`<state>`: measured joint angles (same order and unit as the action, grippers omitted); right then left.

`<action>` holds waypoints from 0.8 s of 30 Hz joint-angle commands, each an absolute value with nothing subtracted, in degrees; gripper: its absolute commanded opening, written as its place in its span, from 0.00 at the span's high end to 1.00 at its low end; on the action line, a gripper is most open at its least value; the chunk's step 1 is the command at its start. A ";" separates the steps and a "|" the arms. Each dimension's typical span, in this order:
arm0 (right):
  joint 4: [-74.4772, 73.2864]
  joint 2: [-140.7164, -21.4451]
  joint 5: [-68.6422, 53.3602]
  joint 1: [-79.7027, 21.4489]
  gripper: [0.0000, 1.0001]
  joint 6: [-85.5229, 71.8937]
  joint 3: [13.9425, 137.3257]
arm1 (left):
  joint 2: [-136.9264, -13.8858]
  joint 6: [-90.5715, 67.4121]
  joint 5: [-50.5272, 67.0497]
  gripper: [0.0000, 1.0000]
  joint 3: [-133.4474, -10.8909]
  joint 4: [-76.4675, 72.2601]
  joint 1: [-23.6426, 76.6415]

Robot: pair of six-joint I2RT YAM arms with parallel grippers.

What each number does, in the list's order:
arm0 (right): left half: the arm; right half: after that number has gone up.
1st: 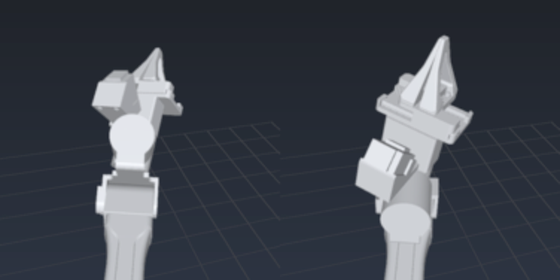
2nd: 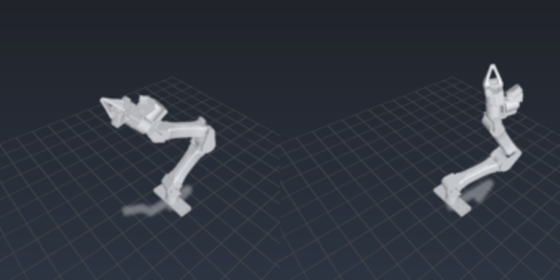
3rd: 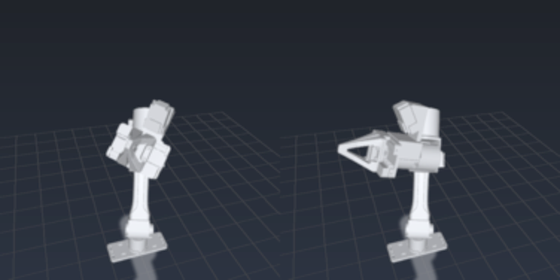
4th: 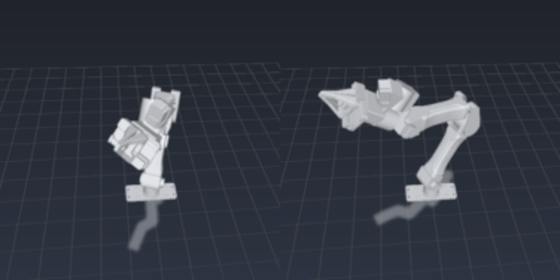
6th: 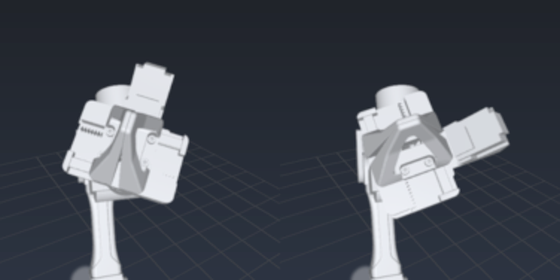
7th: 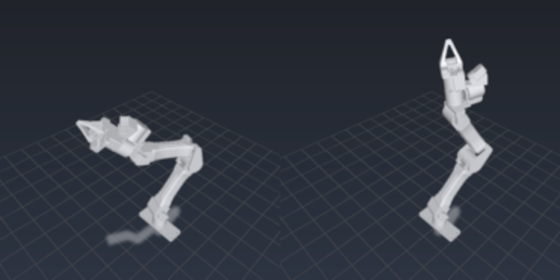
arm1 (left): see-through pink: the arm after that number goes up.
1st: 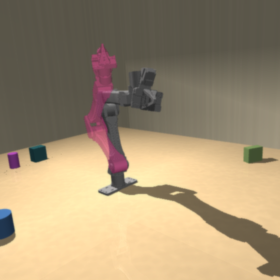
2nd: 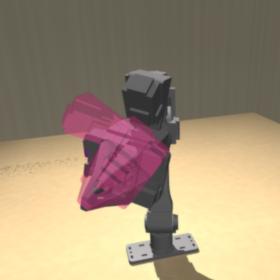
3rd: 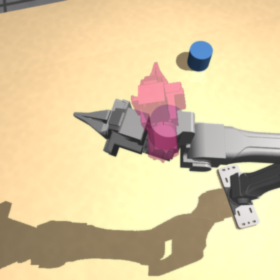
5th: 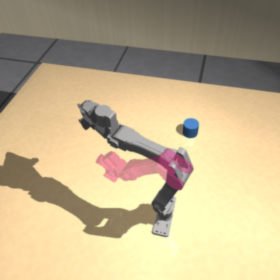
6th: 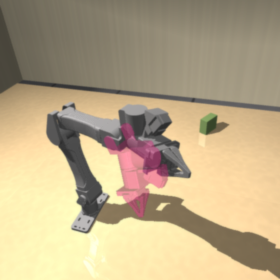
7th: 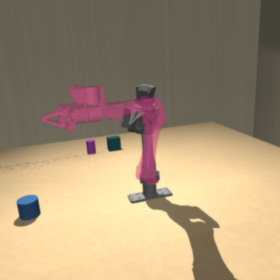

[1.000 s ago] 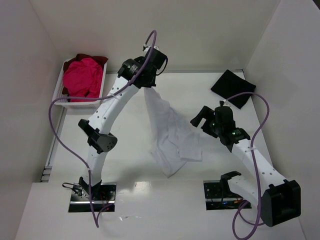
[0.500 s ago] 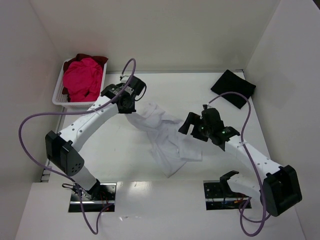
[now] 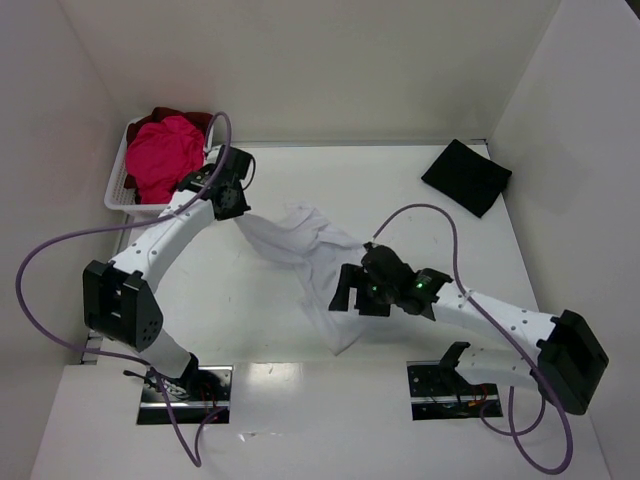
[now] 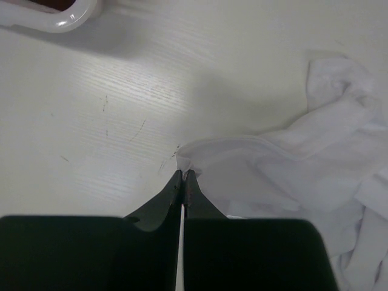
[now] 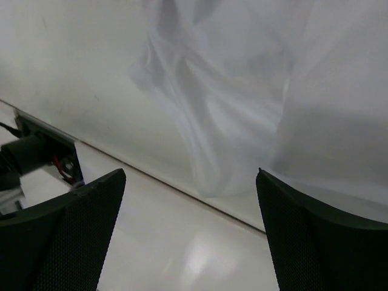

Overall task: Fold and stack the t-shirts
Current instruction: Flatten out the tshirt

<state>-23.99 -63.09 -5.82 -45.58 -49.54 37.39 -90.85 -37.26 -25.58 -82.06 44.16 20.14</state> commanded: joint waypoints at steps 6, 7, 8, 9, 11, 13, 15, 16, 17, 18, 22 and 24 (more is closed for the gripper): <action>-29.35 -69.79 -4.14 -57.30 0.11 -55.20 39.55 | -88.15 -34.46 -21.88 1.00 -79.55 37.88 18.81; -29.36 -70.48 -4.13 -57.30 0.12 -55.72 39.55 | -88.15 -34.45 -21.88 1.00 -79.54 37.27 18.29; -29.96 -70.49 -4.13 -57.30 0.14 -55.72 39.55 | -88.15 -34.45 -21.88 1.00 -79.54 37.27 18.28; -29.97 -71.10 -4.13 -57.83 0.15 -55.72 39.55 | -88.15 -33.93 -21.36 1.00 -79.54 37.27 18.28; -29.97 -71.10 -3.43 -57.83 0.18 -56.25 39.55 | -88.15 -33.93 -21.36 1.00 -79.01 36.74 17.75; -29.97 -73.12 -2.81 -57.83 0.22 -56.25 40.17 | -88.15 -33.40 -20.83 1.00 -78.40 36.21 17.75; -29.97 -76.35 -2.29 -57.83 0.25 -56.25 41.83 | -88.15 -33.40 -20.83 1.00 -78.40 36.21 17.23; -29.97 -77.51 -2.29 -57.83 0.25 -56.25 41.84 | -88.15 -33.40 -20.31 1.00 -77.79 35.69 17.23; -30.49 -78.74 -1.59 -58.53 0.27 -56.25 42.97 | -88.15 -32.79 -20.30 1.00 -77.78 35.68 17.23; -30.50 -80.66 -1.58 -59.14 0.29 -56.25 44.11 | -88.15 -32.78 -20.30 1.00 -77.78 35.68 16.70; -30.50 -82.61 0.17 -60.38 0.31 -56.25 45.52 | -87.63 -32.26 -19.78 1.00 -77.26 35.16 16.18; -30.50 -84.02 0.18 -60.38 0.32 -56.25 45.53 | -87.63 -31.73 -19.78 1.00 -77.26 35.16 16.17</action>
